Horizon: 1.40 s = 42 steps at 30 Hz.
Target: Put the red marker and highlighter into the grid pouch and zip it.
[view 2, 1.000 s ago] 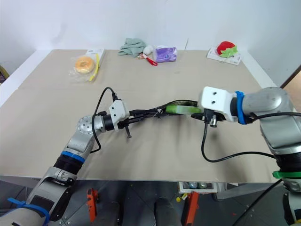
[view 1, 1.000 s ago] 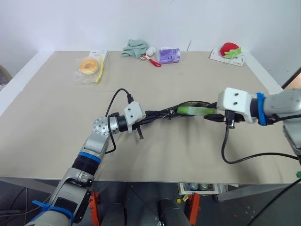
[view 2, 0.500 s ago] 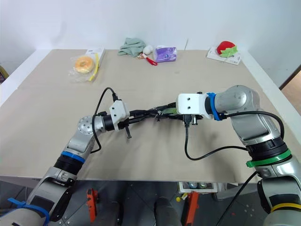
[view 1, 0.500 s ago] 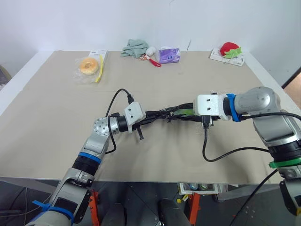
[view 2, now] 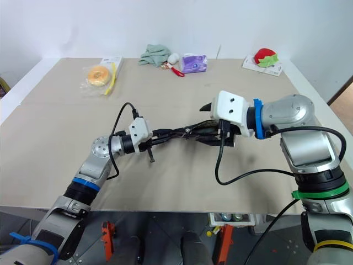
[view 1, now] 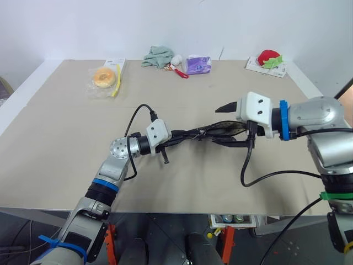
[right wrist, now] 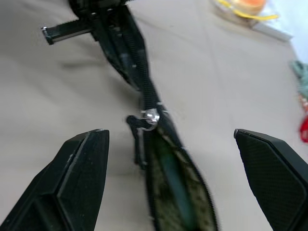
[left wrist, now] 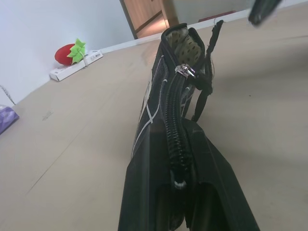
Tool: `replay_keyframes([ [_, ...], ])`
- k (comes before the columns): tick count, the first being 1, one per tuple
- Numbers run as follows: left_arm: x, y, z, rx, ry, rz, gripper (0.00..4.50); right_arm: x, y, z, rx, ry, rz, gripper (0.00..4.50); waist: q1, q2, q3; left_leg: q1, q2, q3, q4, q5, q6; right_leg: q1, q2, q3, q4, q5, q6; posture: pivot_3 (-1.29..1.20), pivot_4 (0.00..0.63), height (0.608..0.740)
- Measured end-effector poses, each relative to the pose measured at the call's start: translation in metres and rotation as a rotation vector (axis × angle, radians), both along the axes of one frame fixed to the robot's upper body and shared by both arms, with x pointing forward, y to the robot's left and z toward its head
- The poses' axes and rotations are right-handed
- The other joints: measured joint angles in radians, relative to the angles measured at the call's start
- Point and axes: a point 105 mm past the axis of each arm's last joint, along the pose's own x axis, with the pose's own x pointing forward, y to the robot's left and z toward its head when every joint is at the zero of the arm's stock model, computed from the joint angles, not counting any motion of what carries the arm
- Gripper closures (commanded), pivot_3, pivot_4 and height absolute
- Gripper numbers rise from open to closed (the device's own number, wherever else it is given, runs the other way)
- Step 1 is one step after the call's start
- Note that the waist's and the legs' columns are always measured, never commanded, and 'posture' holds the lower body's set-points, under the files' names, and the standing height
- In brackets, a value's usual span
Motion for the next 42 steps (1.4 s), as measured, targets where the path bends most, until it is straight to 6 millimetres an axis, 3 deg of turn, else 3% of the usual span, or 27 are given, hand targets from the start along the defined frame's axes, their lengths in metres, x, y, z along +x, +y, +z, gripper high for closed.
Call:
replay_keyframes([
  [2, 0.0, 0.0, 0.0, -0.001, 0.0, -0.001, 4.5, 0.0, 0.001, -0.004, -0.016, 0.007, 0.003, 0.03, 0.0, 0.0, 0.0, 0.0, 0.0, 0.0, 0.0, 0.0, 0.0, 0.0, 0.0, 0.0, 0.0, 0.0, 0.0, 0.0, 0.15, 0.739],
  [5, 0.0, 0.0, 0.0, 0.0, 0.001, -0.001, 4.5, 0.0, 0.002, -0.012, -0.036, 0.018, 0.005, 0.75, 0.0, 0.0, 0.0, 0.0, 0.0, 0.0, 0.0, 0.0, 0.0, 0.0, 0.0, 0.0, 0.0, 0.0, 0.0, 0.0, 0.15, 0.739],
  [11, 0.0, 0.0, 0.001, 0.002, 0.0, 0.0, 4.5, 0.0, 0.007, -0.019, -0.053, 0.027, 0.026, 3.87, 0.0, 0.0, 0.0, 0.0, 0.0, 0.0, 0.0, 0.0, 0.0, 0.0, 0.0, 0.0, 0.0, 0.0, 0.0, 0.0, 0.15, 0.739],
  [13, 0.0, 0.0, 0.001, 0.002, 0.001, 0.001, 4.5, 0.0, 0.007, -0.019, -0.052, 0.027, 0.025, 4.46, 0.0, 0.0, 0.0, 0.0, 0.0, 0.0, 0.0, 0.0, 0.0, 0.0, 0.0, 0.0, 0.0, 0.0, 0.0, 0.0, 0.15, 0.739],
  [22, -0.001, 0.0, 0.0, 0.002, 0.002, 0.001, 4.5, 0.001, 0.006, -0.019, -0.053, 0.024, 0.021, 4.46, 0.0, 0.0, 0.0, 0.0, 0.0, 0.0, 0.0, 0.0, 0.0, 0.0, 0.0, 0.0, 0.0, 0.0, 0.0, 0.0, 0.15, 0.739],
  [25, -0.001, 0.0, 0.0, 0.002, 0.001, 0.001, 4.5, 0.004, -0.003, -0.017, -0.058, 0.023, -0.011, 4.46, 0.001, 0.0, 0.0, 0.0, 0.0, 0.0, 0.0, 0.0, 0.0, 0.0, 0.0, 0.0, 0.0, 0.0, 0.0, 0.0, 0.15, 0.739],
  [29, -0.001, 0.0, 0.001, 0.002, -0.003, -0.001, 4.5, 0.014, -0.046, -0.008, -0.079, 0.002, -0.162, 4.46, 0.001, 0.0, 0.0, 0.0, -0.001, 0.0, 0.0, 0.0, 0.0, 0.0, -0.001, 0.0, 0.0, 0.0, 0.0, 0.0, 0.15, 0.739],
  [31, -0.002, 0.0, 0.002, 0.001, -0.006, -0.002, 4.5, 0.02, -0.079, -0.005, -0.108, -0.014, -0.277, 4.46, 0.002, 0.0, 0.0, 0.0, -0.001, 0.0, 0.0, 0.0, 0.0, 0.0, -0.001, 0.0, 0.0, 0.0, 0.0, 0.0, 0.15, 0.739],
  [34, -0.002, 0.0, 0.001, 0.001, -0.004, -0.002, 4.5, 0.023, -0.107, -0.002, -0.124, -0.027, -0.37, 4.46, -0.002, 0.0, 0.0, 0.0, 0.0, 0.001, -0.001, 0.0, 0.0, 0.0, -0.001, 0.001, 0.0, 0.0, 0.0, 0.0, 0.15, 0.739],
  [42, -0.002, -0.001, 0.001, 0.001, -0.004, -0.005, 4.5, 0.022, -0.121, -0.001, -0.116, -0.023, -0.409, 4.46, -0.005, 0.0, 0.0, 0.001, 0.0, 0.002, 0.0, 0.0, 0.0, 0.0, 0.0, 0.001, 0.0, 0.0, 0.0, 0.0, 0.15, 0.739],
])
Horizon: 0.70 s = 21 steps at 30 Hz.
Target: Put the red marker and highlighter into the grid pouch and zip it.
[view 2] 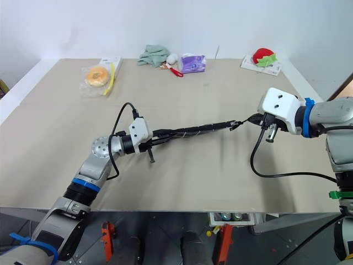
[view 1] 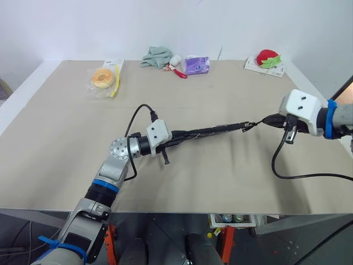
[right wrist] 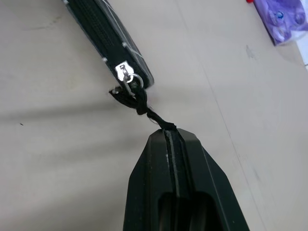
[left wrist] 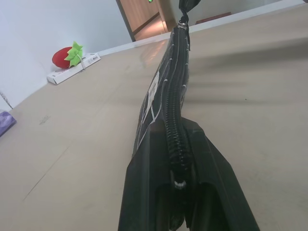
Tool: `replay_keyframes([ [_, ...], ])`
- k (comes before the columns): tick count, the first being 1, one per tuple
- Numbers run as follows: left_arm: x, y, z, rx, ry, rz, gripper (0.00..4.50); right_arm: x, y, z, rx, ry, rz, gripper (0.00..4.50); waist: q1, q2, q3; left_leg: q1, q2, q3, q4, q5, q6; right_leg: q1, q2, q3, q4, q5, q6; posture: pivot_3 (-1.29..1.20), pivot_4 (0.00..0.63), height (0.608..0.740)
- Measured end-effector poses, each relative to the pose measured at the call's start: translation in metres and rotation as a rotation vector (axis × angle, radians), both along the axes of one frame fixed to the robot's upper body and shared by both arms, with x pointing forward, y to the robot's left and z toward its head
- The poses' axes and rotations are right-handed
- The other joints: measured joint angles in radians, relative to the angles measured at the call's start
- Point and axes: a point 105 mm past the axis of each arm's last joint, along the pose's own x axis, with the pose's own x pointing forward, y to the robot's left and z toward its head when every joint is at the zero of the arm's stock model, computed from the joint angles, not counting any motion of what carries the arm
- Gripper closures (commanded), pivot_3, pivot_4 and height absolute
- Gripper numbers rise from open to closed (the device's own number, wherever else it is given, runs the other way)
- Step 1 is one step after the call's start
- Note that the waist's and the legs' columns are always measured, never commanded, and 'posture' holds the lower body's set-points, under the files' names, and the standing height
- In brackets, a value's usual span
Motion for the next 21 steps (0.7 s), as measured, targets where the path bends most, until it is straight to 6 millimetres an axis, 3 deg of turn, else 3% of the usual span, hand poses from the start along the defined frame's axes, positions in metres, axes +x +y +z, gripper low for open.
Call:
replay_keyframes([
  [1, 0.0, 0.0, 0.0, 0.001, 0.0, 0.0, 4.5, 0.0, 0.001, 0.0, 0.02, 0.005, -0.001, 4.46, 0.0, 0.0, 0.0, 0.0, 0.0, 0.0, 0.0, 0.0, 0.0, 0.0, 0.0, 0.0, 0.0, 0.0, 0.0, 0.0, 0.15, 0.739],
  [4, -0.001, 0.0, -0.001, 0.008, 0.006, -0.012, 4.5, -0.002, 0.012, 0.006, 0.139, 0.005, 0.019, 3.47, 0.0, 0.0, 0.0, 0.0, 0.0, 0.0, 0.0, 0.0, 0.0, 0.0, 0.0, 0.0, 0.0, 0.0, 0.0, 0.0, 0.15, 0.739],
  [8, -0.006, 0.002, -0.005, 0.027, 0.057, -0.066, 2.83, -0.005, 0.014, 0.016, 0.244, 0.006, 0.017, 1.34, 0.004, 0.0, 0.0, -0.001, 0.0, 0.0, 0.0, 0.0, 0.0, 0.0, 0.0, 0.0, 0.0, 0.0, 0.0, 0.0, 0.15, 0.739],
  [10, -0.012, 0.005, -0.008, 0.035, 0.115, -0.106, 1.71, -0.006, 0.013, 0.02, 0.312, 0.003, 0.01, 0.2, 0.004, 0.0, 0.0, -0.001, 0.0, 0.0, 0.0, 0.0, 0.0, 0.0, 0.0, 0.0, 0.0, 0.0, 0.0, 0.0, 0.15, 0.739],
  [13, -0.019, 0.006, -0.012, 0.034, 0.198, -0.15, 0.25, -0.007, 0.011, 0.018, 0.349, 0.012, -0.009, 0.0, 0.005, 0.0, 0.0, -0.001, 0.0, -0.001, 0.0, 0.0, 0.0, 0.0, 0.0, 0.0, 0.0, 0.0, 0.0, 0.0, 0.15, 0.739],
  [14, -0.021, 0.007, -0.013, 0.035, 0.227, -0.164, 0.01, -0.008, 0.01, 0.017, 0.353, 0.015, -0.013, 0.0, 0.005, 0.0, 0.0, -0.001, 0.0, -0.001, 0.0, 0.0, 0.0, 0.0, 0.0, 0.0, 0.0, -0.001, 0.0, 0.0, 0.15, 0.739],
  [21, -0.029, 0.011, -0.006, -0.013, 0.373, -0.183, 0.01, -0.01, 0.003, 0.004, 0.374, 0.036, -0.076, 0.0, 0.004, 0.0, 0.0, -0.001, 0.0, -0.001, 0.0, 0.0, 0.0, 0.0, 0.0, 0.0, 0.0, 0.0, 0.0, 0.0, 0.15, 0.739],
])
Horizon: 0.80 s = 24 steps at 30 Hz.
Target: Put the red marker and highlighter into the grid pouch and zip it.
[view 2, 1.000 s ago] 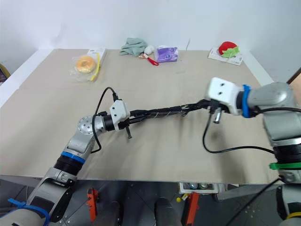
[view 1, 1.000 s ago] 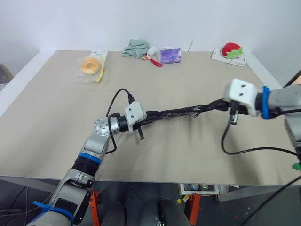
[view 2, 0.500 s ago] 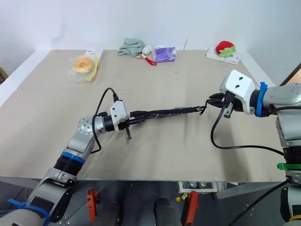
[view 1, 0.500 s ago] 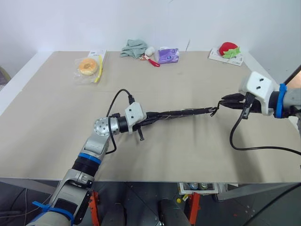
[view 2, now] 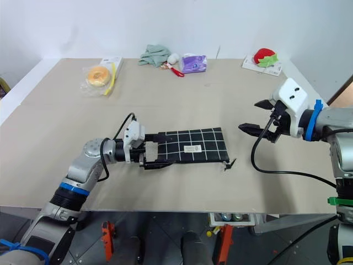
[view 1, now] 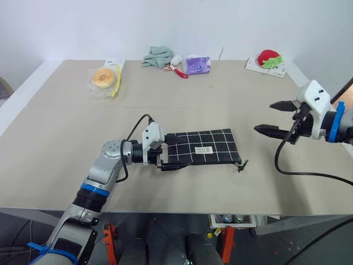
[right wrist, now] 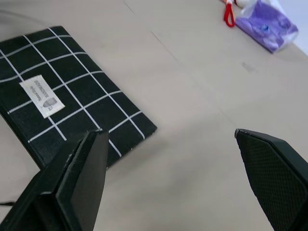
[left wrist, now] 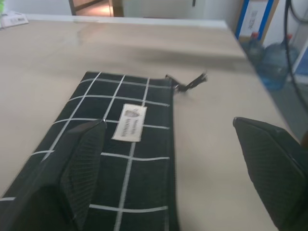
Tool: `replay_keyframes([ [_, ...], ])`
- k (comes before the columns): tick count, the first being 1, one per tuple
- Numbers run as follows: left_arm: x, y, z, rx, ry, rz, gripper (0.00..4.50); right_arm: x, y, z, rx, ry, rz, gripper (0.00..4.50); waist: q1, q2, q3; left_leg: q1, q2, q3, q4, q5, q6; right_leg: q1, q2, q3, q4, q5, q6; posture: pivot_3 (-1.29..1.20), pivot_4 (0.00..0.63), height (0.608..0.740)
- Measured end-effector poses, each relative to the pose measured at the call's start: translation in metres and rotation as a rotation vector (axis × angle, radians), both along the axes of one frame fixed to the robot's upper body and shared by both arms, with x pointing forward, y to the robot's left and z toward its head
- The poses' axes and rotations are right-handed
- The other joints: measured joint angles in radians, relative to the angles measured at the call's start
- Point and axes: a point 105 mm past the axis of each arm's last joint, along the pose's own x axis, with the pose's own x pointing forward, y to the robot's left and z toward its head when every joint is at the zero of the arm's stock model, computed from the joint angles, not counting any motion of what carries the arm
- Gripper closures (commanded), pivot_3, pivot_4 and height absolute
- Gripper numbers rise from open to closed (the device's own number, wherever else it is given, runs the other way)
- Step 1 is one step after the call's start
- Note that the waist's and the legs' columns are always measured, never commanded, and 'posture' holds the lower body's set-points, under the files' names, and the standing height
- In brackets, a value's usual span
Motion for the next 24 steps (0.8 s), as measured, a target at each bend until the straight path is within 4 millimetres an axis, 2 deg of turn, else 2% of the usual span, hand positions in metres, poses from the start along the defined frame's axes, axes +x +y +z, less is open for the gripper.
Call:
replay_keyframes([
  [2, 0.008, 0.009, 0.008, -0.051, 0.038, 0.073, 0.01, -0.001, -0.002, -0.003, 0.037, 0.006, -0.022, 0.0, -0.001, 0.0, 0.0, 0.0, 0.0, 0.0, 0.0, 0.0, 0.0, 0.0, 0.0, 0.0, 0.0, 0.0, 0.0, 0.0, 0.15, 0.739],
  [4, 0.021, 0.032, 0.019, -0.111, 0.067, 0.207, 0.01, -0.001, -0.004, -0.007, 0.113, 0.015, -0.054, 0.0, -0.005, 0.0, 0.0, 0.001, 0.001, 0.0, 0.0, 0.0, 0.0, 0.0, 0.001, 0.0, 0.0, 0.0, -0.001, 0.0, 0.15, 0.739],
  [7, 0.04, 0.086, 0.027, -0.12, 0.071, 0.457, 0.01, 0.001, -0.014, -0.024, 0.177, 0.062, -0.135, 0.0, -0.009, 0.0, 0.0, 0.001, 0.002, 0.0, -0.001, 0.0, 0.0, 0.0, 0.002, 0.0, 0.001, 0.0, -0.001, 0.0, 0.15, 0.739],
  [10, 0.041, 0.134, 0.019, -0.064, 0.077, 0.63, 0.01, 0.001, -0.028, -0.049, 0.212, 0.126, -0.219, 0.0, -0.01, 0.0, 0.0, 0.001, 0.001, 0.0, -0.001, 0.0, 0.0, 0.0, 0.001, 0.0, 0.001, 0.0, -0.001, 0.0, 0.15, 0.739],
  [13, 0.034, 0.167, 0.011, -0.001, 0.085, 0.718, 0.01, -0.001, -0.035, -0.066, 0.242, 0.174, -0.253, 0.0, -0.01, -0.001, 0.0, 0.0, 0.001, 0.0, -0.001, 0.0, 0.0, 0.0, 0.0, 0.0, 0.001, 0.0, -0.001, 0.0, 0.15, 0.739],
  [16, 0.03, 0.185, 0.017, 0.049, 0.06, 0.75, 0.01, -0.001, -0.035, -0.069, 0.269, 0.175, -0.264, 0.0, -0.009, -0.001, 0.0, 0.0, 0.001, 0.0, 0.0, 0.0, 0.0, 0.0, 0.0, 0.0, 0.001, 0.0, -0.001, 0.0, 0.15, 0.739],
  [20, 0.027, 0.194, 0.023, 0.075, 0.05, 0.751, 0.01, 0.001, -0.032, -0.074, 0.292, 0.172, -0.259, 0.0, -0.009, -0.001, 0.0, 0.001, 0.001, 0.0, 0.0, 0.0, 0.0, 0.0, 0.001, -0.001, 0.001, 0.0, -0.001, 0.0, 0.15, 0.739],
  [24, 0.017, 0.196, 0.009, 0.105, 0.121, 0.733, 0.01, 0.006, -0.03, -0.077, 0.313, 0.168, -0.267, 0.0, -0.013, -0.001, 0.0, 0.001, 0.001, 0.0, -0.001, 0.0, 0.0, 0.0, 0.001, -0.001, 0.001, 0.0, -0.001, 0.0, 0.15, 0.739],
])
